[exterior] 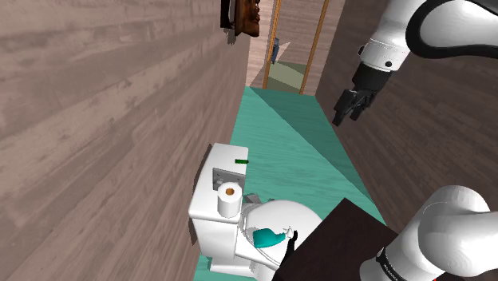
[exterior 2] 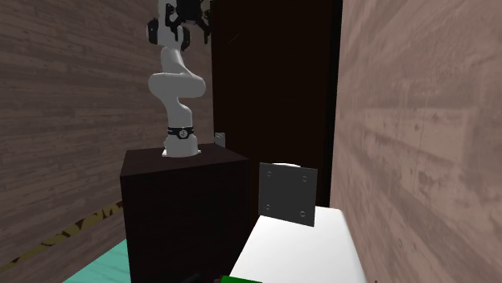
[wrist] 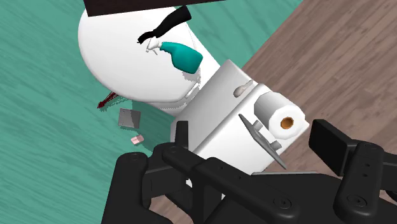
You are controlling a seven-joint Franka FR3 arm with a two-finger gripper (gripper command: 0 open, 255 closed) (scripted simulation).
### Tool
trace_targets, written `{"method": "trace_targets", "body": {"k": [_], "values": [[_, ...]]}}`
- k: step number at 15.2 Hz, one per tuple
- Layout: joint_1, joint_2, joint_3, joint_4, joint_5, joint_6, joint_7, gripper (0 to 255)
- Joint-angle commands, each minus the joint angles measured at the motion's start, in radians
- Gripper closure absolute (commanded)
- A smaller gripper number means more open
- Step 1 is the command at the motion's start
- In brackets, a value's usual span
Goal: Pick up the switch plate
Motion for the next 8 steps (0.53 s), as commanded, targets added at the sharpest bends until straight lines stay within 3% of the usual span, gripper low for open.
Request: {"method": "trace_targets", "body": {"k": [1,8], "values": [[0.0,0.0,0.0,0.0,0.0,0.0,0.0,0],[-0.006,0.096,0.131,-0.113,0.058,0.229,0.207,0]]}}
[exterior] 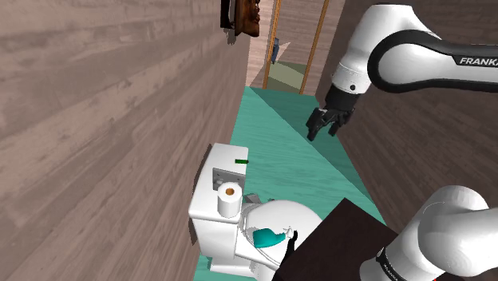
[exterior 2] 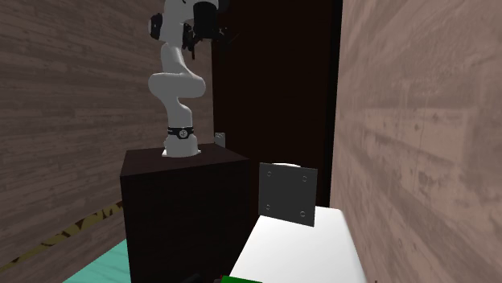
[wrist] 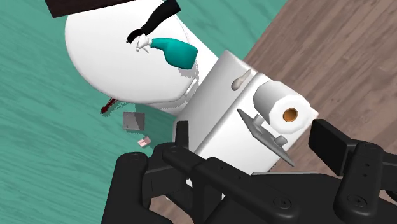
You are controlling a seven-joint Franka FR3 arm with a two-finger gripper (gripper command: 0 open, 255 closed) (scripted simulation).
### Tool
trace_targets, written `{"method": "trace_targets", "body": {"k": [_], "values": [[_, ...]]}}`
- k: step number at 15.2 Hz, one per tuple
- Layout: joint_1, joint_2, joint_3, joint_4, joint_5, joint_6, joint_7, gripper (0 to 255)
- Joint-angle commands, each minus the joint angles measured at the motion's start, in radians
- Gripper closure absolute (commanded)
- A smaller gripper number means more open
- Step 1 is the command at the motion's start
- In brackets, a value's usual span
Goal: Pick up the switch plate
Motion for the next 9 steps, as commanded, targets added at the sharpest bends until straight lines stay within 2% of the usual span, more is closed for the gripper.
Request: {"method": "trace_targets", "body": {"k": [1,9], "values": [[-0.002,0.043,0.039,-0.016,0.014,0.066,0.063,0],[-0.033,0.281,0.192,-0.024,0.02,0.33,0.315,0]]}}
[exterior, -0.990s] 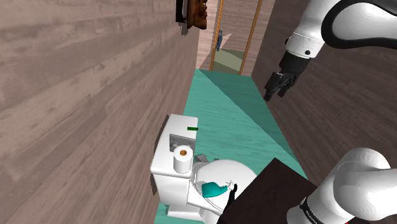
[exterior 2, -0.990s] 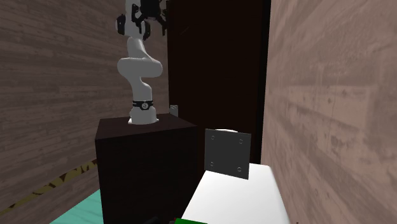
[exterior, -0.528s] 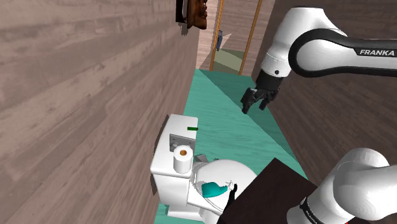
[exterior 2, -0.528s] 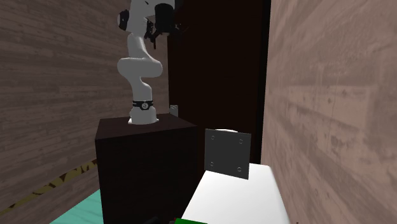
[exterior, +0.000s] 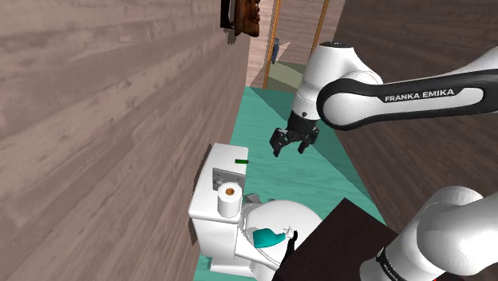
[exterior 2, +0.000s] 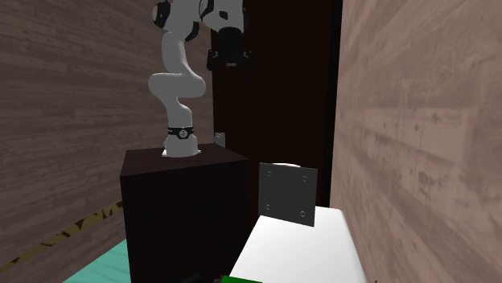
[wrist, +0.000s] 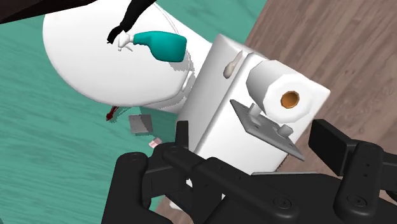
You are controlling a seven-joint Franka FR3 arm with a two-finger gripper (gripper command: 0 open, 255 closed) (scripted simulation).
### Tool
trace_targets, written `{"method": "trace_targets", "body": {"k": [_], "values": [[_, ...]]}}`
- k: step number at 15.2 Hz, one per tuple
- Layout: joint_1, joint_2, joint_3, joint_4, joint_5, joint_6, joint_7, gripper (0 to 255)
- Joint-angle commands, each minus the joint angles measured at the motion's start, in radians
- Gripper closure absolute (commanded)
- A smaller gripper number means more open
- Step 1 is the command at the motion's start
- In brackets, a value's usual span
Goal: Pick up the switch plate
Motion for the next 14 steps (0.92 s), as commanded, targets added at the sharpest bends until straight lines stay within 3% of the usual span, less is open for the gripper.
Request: {"method": "trace_targets", "body": {"k": [1,7,11,14], "values": [[-0.015,0.079,0.04,0.015,-0.012,0.07,0.072,0],[-0.07,0.322,0.148,0.094,-0.118,0.227,0.311,0],[-0.094,0.502,0.19,0.183,-0.258,0.294,0.505,0],[-0.081,0.64,0.185,0.267,-0.377,0.319,0.653,0]]}}
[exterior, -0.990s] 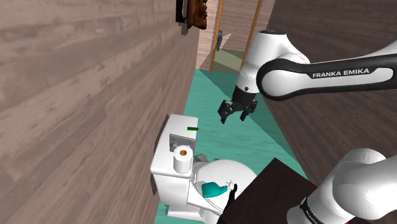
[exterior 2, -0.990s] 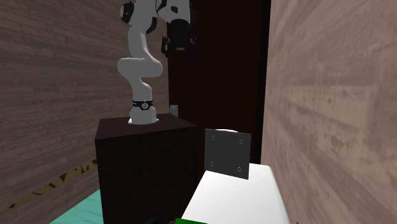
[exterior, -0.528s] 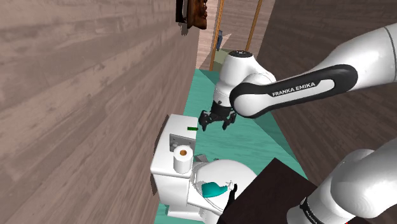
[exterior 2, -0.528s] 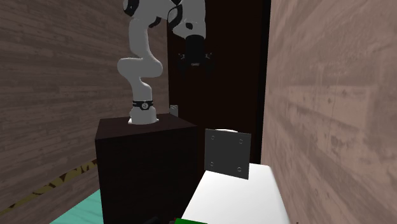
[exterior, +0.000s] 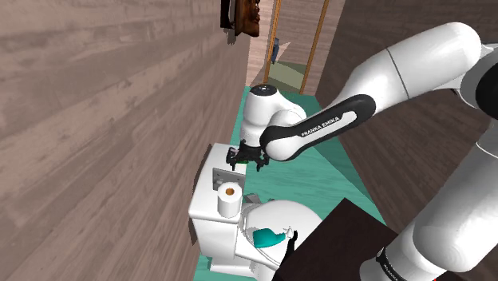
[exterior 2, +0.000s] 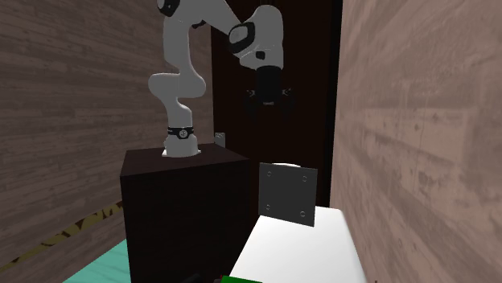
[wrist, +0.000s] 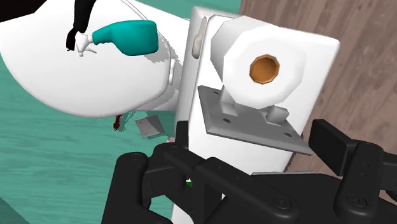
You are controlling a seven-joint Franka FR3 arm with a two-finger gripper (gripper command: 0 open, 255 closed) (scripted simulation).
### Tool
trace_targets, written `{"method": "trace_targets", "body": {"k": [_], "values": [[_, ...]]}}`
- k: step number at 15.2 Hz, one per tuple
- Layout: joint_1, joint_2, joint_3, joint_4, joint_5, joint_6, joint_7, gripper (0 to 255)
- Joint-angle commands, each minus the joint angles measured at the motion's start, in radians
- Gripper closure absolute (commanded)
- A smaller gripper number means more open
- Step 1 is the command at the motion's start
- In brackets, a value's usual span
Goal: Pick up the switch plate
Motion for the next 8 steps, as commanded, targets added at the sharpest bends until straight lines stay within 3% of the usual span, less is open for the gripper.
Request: {"method": "trace_targets", "body": {"k": [1,8], "values": [[0.014,0.099,-0.01,0.06,-0.084,0.018,0.104,0],[0.122,0.394,-0.106,0.316,-0.253,0.014,0.341,0]]}}
